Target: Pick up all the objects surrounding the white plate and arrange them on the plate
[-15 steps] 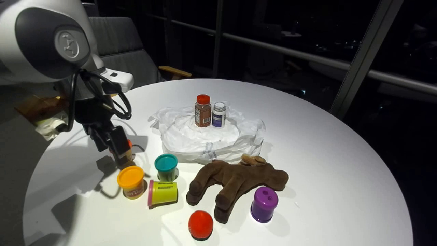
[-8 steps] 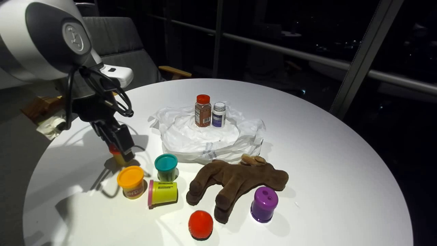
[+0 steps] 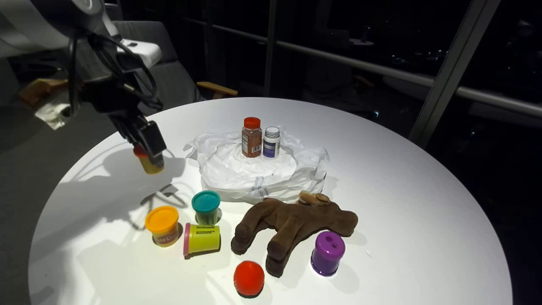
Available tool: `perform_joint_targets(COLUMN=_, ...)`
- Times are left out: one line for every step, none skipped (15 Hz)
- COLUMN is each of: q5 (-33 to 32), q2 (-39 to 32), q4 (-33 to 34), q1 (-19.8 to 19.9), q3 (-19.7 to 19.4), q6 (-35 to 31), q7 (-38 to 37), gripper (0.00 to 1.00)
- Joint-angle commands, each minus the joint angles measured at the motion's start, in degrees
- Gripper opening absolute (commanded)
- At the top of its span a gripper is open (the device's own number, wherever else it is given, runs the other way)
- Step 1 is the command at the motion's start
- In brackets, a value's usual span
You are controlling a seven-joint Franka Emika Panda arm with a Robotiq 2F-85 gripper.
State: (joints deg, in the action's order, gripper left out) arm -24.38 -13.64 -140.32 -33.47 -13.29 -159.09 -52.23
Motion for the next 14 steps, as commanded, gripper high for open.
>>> perform_joint_targets(q5=0.87, q2=7.16, q4=4.29, q1=5.44, q3=6.27, q6=8.10, q7=0.31, gripper=0.26)
perform_joint_targets(q5=1.16, q2=6.59, q4=6.86, q1=7.42, q3=8.16, q6=9.21, q7=0.22, gripper=0.26)
perform_joint_targets(q5=1.96, q2=5.38, q4=9.43, q1=9.41, q3=9.91, q6=10.04, q7=0.61, gripper=0.26)
perform_joint_targets(q5=1.55, q2=3.44, q4=12.21, q1=11.04, q3=10.90, q6=10.28, q7=-0.18, gripper=0.26)
perform_joint_targets(q5=1.47, q2=1.72, q4=14.48, q1=12.46, q3=11.74, q6=10.50, q7=-0.21, gripper=0.26)
perform_joint_targets(q5=1.84, q2=-0.50, q4=16.66, q1=13.75, q3=12.29, q6=10.63, q7=0.14, gripper=0.26)
perform_joint_targets(q5=2.20, q2=-2.71, q4=18.65, q1=14.74, q3=12.47, q6=10.64, q7=0.30, gripper=0.26)
perform_joint_targets(q5=1.98, q2=-4.97, q4=20.39, q1=15.47, q3=12.18, q6=10.06, q7=-0.01, gripper=0.26)
perform_joint_targets(q5=1.84, q2=-7.28, q4=22.27, q1=15.92, q3=11.64, q6=10.09, q7=-0.28, gripper=0.26)
perform_joint_targets(q5=1.99, q2=-9.36, q4=23.90, q1=16.21, q3=11.07, q6=10.34, q7=-0.28, gripper=0.26)
perform_joint_targets(q5=2.59, q2=-11.51, q4=25.65, q1=16.51, q3=10.61, q6=10.90, q7=-0.14, gripper=0.26)
perform_joint_targets(q5=2.97, q2=-13.45, q4=27.10, q1=16.69, q3=10.09, q6=11.01, q7=-0.11, gripper=0.26)
perform_joint_targets(q5=3.27, q2=-15.40, q4=28.44, q1=16.81, q3=9.49, q6=10.92, q7=-0.03, gripper=0.26)
perform_joint_targets(q5=3.81, q2=-16.95, q4=29.71, q1=16.82, q3=8.98, q6=10.73, q7=-0.01, gripper=0.26)
